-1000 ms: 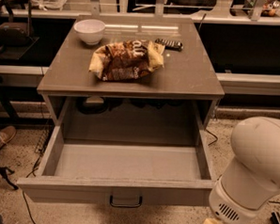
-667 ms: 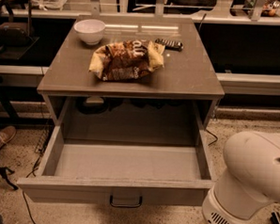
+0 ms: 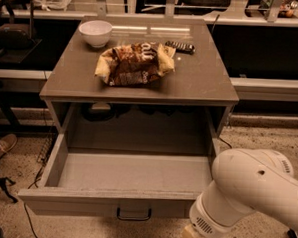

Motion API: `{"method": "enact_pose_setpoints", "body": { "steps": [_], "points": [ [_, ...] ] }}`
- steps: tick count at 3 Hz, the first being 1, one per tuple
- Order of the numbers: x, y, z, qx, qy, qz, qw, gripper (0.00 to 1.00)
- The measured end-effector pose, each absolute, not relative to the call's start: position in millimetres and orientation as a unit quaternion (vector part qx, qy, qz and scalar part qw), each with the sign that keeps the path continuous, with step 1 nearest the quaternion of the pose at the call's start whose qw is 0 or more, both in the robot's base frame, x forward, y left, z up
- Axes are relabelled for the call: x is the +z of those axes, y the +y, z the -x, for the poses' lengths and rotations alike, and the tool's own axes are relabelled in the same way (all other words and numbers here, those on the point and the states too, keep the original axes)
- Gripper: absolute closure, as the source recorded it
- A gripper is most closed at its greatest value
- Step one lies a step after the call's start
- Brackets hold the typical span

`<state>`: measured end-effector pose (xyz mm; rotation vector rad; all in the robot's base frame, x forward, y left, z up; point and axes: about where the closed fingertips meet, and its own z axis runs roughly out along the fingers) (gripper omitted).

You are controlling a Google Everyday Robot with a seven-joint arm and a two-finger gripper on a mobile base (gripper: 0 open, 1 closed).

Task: Close top drawer

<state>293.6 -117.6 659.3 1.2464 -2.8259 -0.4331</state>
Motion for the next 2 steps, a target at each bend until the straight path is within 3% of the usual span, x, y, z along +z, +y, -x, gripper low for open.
{"method": "enact_pose_setpoints", "body": {
  "steps": [1,2],
  "points": [
    [645.6,-51.4,-357.4,-0.166,-0.900,-0.398,-0.065,1.00],
    [644.8,-52.3,-359.2,-0.165,-0.901,-0.396,-0.068,1.00]
  ]
}}
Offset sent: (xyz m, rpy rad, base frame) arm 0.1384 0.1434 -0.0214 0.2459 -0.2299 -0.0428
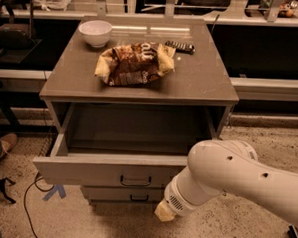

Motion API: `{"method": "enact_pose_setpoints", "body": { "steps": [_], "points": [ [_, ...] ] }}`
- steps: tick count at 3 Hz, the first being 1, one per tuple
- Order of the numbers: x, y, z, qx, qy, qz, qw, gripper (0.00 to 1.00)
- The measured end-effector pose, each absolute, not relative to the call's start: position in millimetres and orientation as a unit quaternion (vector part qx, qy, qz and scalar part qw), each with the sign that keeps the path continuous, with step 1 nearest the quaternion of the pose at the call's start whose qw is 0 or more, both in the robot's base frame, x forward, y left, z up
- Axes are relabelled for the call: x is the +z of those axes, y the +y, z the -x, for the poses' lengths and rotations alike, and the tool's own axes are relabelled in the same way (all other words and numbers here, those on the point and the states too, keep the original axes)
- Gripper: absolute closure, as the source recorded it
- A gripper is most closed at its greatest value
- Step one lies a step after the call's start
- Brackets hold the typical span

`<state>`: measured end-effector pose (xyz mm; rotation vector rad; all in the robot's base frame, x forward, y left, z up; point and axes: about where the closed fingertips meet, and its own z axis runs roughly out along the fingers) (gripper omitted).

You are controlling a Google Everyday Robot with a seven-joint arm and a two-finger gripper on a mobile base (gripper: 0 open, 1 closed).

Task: Close top drawer

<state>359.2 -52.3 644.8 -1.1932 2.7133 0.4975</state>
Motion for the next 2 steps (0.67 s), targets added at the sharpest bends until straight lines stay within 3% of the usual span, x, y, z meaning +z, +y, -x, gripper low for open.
{"method": "enact_pose_setpoints", "body": {
  "steps": [1,2],
  "points": [
    [640,-58,-369,0.160,0.905,0.386,0.083,1.00],
    [627,-88,-420,0.152,0.914,0.353,0.130,1.00]
  ]
}}
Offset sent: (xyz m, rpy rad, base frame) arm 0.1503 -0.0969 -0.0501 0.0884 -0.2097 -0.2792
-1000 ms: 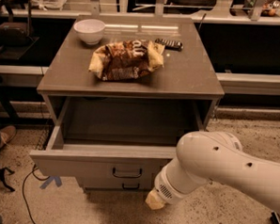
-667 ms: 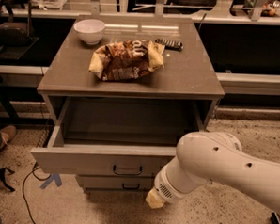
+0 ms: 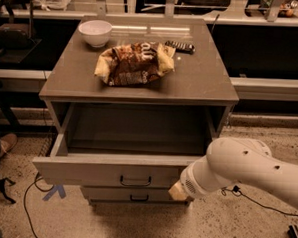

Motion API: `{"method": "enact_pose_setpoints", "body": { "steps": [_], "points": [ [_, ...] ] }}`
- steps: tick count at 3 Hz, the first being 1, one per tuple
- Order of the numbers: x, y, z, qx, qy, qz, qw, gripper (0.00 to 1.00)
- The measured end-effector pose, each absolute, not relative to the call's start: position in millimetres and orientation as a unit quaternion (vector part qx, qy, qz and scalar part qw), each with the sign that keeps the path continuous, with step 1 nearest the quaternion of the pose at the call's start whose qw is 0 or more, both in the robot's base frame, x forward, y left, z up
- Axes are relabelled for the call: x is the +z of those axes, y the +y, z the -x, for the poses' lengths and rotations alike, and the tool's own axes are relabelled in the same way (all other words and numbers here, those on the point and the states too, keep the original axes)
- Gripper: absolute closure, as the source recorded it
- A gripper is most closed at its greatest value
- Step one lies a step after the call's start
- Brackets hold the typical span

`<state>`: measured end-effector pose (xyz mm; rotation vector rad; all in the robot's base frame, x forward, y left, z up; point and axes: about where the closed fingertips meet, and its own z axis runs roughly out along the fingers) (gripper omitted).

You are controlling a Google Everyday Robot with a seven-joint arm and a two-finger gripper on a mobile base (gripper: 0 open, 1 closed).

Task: Close top drawer

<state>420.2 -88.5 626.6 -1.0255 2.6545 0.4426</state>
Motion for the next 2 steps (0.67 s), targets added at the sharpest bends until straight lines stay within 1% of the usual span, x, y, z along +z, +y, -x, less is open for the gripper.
{"method": "enact_pose_setpoints", "body": {
  "steps": [1,2],
  "points": [
    [613.2,-110.2,-470.5,0.145,0.920,0.322,0.171,1.00],
    [613.2,-110.5,-469.2,0.145,0.920,0.322,0.171,1.00]
  ]
}}
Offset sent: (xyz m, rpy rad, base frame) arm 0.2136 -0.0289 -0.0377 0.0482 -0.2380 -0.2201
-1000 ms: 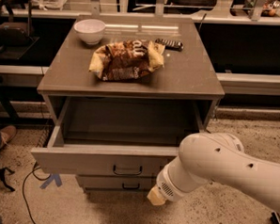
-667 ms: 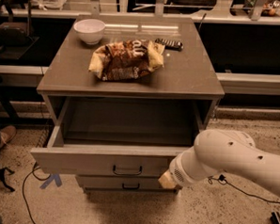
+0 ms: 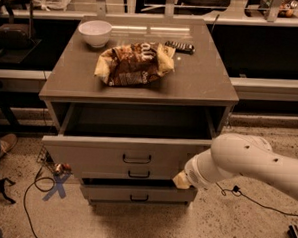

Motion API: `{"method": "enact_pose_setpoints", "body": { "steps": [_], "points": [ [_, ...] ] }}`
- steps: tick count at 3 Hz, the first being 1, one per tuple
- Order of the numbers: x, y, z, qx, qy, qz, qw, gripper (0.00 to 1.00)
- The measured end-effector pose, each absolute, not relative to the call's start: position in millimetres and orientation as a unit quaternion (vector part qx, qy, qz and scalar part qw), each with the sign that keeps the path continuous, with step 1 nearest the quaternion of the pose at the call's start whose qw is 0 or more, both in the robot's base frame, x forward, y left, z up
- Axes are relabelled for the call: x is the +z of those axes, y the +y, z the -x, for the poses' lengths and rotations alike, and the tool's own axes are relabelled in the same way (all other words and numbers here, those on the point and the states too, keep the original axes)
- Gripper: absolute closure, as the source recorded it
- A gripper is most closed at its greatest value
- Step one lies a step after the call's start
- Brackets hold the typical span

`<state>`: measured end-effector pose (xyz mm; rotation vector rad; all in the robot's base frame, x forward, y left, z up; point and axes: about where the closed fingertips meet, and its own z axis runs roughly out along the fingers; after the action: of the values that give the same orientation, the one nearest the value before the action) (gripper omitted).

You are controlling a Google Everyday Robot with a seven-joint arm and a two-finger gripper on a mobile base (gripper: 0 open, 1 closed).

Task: Close top drawer

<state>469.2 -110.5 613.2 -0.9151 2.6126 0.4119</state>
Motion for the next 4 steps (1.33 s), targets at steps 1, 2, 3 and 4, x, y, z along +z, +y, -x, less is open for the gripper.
{"method": "enact_pose_setpoints", "body": {
  "steps": [1,2,3,4],
  "points": [
    [609,-106,-526,0.140,0.920,0.305,0.204,1.00],
    [609,-97,-575,0.138,0.915,0.299,0.232,1.00],
    [610,-91,-605,0.137,0.912,0.297,0.248,1.00],
    [611,-93,-614,0.136,0.913,0.291,0.253,1.00]
  ]
}}
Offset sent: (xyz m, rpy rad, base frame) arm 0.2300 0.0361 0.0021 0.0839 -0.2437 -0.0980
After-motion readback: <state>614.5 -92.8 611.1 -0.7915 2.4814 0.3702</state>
